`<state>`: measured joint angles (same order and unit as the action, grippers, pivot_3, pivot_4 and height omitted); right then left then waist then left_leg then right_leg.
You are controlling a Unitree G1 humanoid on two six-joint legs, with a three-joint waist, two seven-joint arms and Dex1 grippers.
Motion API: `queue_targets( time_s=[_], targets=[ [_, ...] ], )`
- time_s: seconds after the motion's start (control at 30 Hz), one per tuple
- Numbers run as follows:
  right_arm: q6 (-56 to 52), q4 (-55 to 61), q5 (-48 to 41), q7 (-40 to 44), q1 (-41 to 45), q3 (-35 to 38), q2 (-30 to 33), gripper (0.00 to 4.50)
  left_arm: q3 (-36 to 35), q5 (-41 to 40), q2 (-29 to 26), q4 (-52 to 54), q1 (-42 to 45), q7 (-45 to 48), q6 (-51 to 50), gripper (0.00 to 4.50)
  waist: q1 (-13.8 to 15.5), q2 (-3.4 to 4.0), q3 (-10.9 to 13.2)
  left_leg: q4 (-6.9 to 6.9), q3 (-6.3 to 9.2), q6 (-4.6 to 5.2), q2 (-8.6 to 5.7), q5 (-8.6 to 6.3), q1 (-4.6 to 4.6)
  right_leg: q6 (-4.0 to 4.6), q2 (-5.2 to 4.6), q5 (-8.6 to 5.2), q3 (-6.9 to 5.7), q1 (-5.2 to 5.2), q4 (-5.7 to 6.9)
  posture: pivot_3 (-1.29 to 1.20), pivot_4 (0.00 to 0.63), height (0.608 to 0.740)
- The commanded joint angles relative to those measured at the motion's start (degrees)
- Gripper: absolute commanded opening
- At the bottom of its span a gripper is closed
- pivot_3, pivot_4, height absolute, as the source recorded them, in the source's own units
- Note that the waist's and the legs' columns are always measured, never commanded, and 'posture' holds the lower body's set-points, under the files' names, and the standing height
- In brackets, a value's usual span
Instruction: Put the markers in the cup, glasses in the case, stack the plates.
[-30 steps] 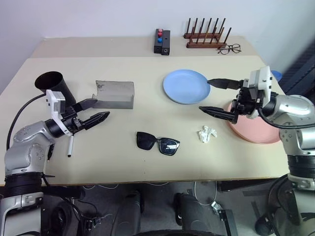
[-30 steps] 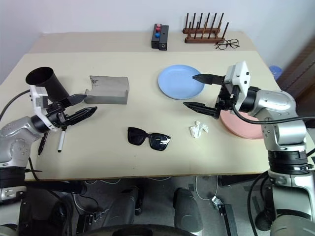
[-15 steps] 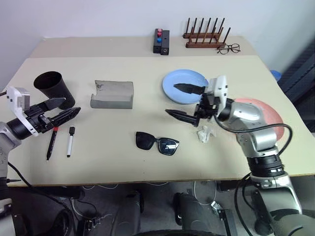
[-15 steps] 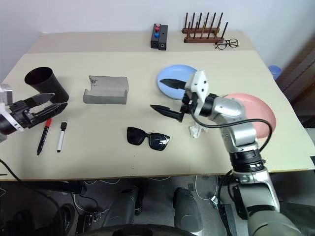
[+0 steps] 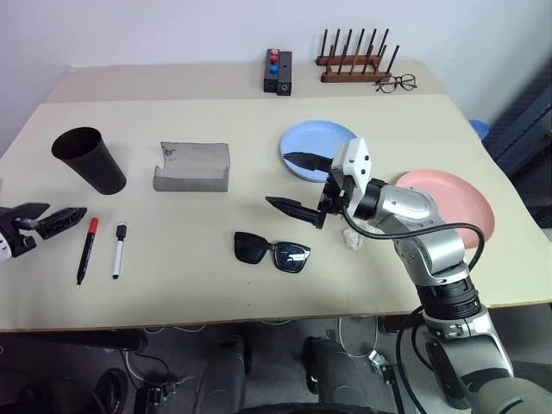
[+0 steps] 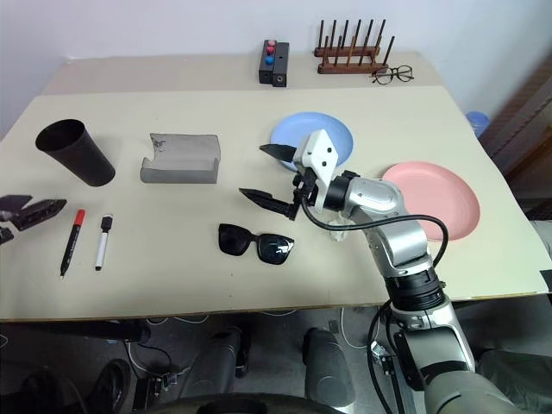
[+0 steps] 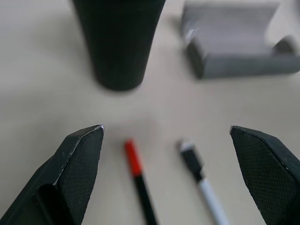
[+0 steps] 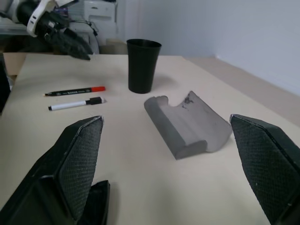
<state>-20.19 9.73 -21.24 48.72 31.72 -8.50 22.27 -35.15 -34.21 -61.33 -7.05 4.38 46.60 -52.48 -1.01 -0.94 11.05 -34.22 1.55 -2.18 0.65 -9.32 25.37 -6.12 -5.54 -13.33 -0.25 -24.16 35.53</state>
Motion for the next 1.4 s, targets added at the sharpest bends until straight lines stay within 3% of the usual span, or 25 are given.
queue_targets(
  time_s=[0.03,0.27,0.47,0.63,1.1,1.4],
  targets=[
    [0.28,1.73,0.53,-0.79,-0.58,-0.73,-0.77,4.4,2.81,3.6,-7.31,2.53,-2.32,-2.49,-8.4,4.5,0.02,-0.11,-0.01,0.0,0.0,-0.01,0.01,0.0,0.01,0.02,0.01,0.01,0.0,-0.02,-0.01,0.0,0.15,0.74],
    [0.57,2.77,-0.08,-0.77,-2.19,0.13,-0.56,4.4,8.58,4.61,-10.4,-7.14,8.06,-5.01,-17.36,4.5,0.17,-0.1,-0.01,0.02,-0.13,-0.14,0.06,-0.08,0.01,0.04,0.0,0.02,0.0,-0.18,-0.06,0.0,0.15,0.74],
    [-0.31,4.2,-0.67,-0.43,-3.24,0.28,0.08,4.4,23.3,7.65,-10.71,-15.71,23.44,-2.83,-21.77,4.5,0.26,-0.15,-0.02,0.02,-0.19,-0.03,0.08,0.02,0.05,0.02,0.07,0.03,0.0,-0.09,0.04,0.0,0.15,0.74],
    [-0.62,4.61,-0.96,-0.63,-3.56,0.79,0.28,4.4,34.16,10.38,-11.7,-18.26,30.06,1.81,-23.81,4.5,-0.09,-0.16,-0.02,0.03,-0.23,-0.04,0.1,0.03,0.05,0.01,0.1,0.03,0.02,-0.12,0.06,0.0,0.15,0.74],
    [-0.99,5.3,-1.24,-2.04,-4.7,1.89,0.62,4.4,44.08,17.59,-7.97,-27.48,41.12,5.88,-20.48,4.5,0.23,-0.26,0.02,-0.02,-0.23,-0.03,0.18,0.04,0.06,0.02,0.17,0.03,0.04,-0.16,0.18,0.0,0.15,0.74],
    [-0.88,5.45,-1.34,-2.67,-4.64,2.36,0.81,4.4,45.95,20.52,-5.74,-30.56,41.32,8.29,-18.73,4.5,0.07,-0.31,0.04,-0.03,-0.23,-0.01,0.19,0.05,0.04,-0.04,0.18,0.02,0.04,-0.22,0.4,0.0,0.15,0.74]
  ],
)
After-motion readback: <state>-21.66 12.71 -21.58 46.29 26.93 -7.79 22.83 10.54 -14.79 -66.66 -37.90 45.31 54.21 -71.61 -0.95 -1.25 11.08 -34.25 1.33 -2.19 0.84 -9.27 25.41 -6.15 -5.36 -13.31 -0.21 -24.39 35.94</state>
